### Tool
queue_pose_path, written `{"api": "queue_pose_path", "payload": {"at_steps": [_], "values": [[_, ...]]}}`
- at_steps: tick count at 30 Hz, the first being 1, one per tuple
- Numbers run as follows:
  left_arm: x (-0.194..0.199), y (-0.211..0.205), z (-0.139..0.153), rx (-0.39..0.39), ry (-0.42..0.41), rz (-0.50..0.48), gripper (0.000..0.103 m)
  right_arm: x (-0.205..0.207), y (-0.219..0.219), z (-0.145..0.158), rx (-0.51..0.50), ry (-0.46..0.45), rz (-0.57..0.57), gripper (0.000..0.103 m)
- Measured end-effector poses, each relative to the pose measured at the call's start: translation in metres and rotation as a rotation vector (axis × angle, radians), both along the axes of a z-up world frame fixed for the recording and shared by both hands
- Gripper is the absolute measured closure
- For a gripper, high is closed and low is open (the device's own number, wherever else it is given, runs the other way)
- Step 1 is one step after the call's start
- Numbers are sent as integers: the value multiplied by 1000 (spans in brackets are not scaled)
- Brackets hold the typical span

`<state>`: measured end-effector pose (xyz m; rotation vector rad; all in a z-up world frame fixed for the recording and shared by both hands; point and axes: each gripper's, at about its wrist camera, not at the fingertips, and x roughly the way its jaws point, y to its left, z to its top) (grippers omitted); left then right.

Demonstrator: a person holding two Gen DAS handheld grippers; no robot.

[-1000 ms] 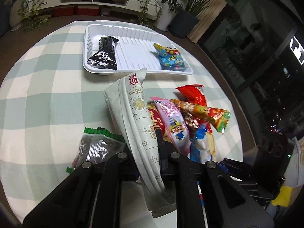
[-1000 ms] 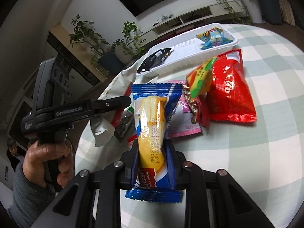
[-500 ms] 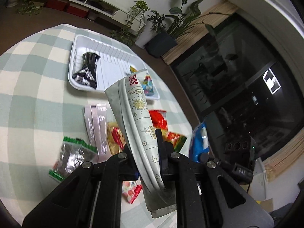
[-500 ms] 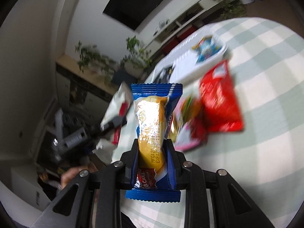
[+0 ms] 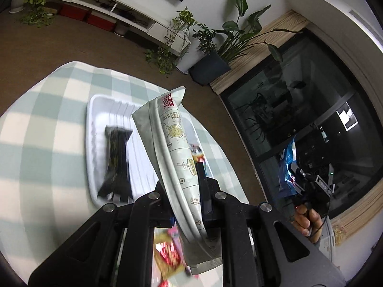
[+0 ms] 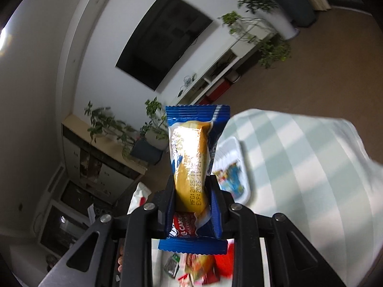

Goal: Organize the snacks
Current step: 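Lower the white bar and blue cake packet into the tray, open both grippers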

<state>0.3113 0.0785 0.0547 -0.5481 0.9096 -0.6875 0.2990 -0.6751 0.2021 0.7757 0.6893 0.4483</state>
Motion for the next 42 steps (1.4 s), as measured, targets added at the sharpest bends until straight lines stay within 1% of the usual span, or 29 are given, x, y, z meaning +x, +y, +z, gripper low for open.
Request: {"api": "queue_pose_path", "payload": {"at_steps": [2,3,5,8,11,15,16,19,24,28,32,38,42], "values": [[22,-10,-5,8,14,8,92,30,24,3,-40,6,52,75],[31,-15,-8,14,15,14,92,40,29,3,-59,10,75,75],[46,-26,-18,39,30,14,92,61,52,-2,-100,23,123,75],[60,-43,-37,96,48,11,92,90,88,-23,-179,73,179,75],[70,-58,-55,155,51,1,92,109,112,-42,-252,110,211,75],[78,-77,-72,234,40,-20,92,119,127,-62,-314,143,239,75],[79,-82,-74,262,36,-25,92,124,132,-66,-331,150,244,75],[79,-91,-81,313,25,-29,92,131,145,-77,-384,173,263,75],[82,-98,-99,368,22,-23,92,132,156,-93,-439,195,279,75],[85,-101,-108,416,18,-13,92,133,163,-105,-484,229,283,75],[87,-107,-109,470,11,-21,91,135,163,-114,-493,253,284,75],[88,-109,-113,504,8,-15,90,133,167,-121,-522,261,283,74],[84,-114,-111,537,1,-21,89,132,166,-123,-523,261,274,72]]}}
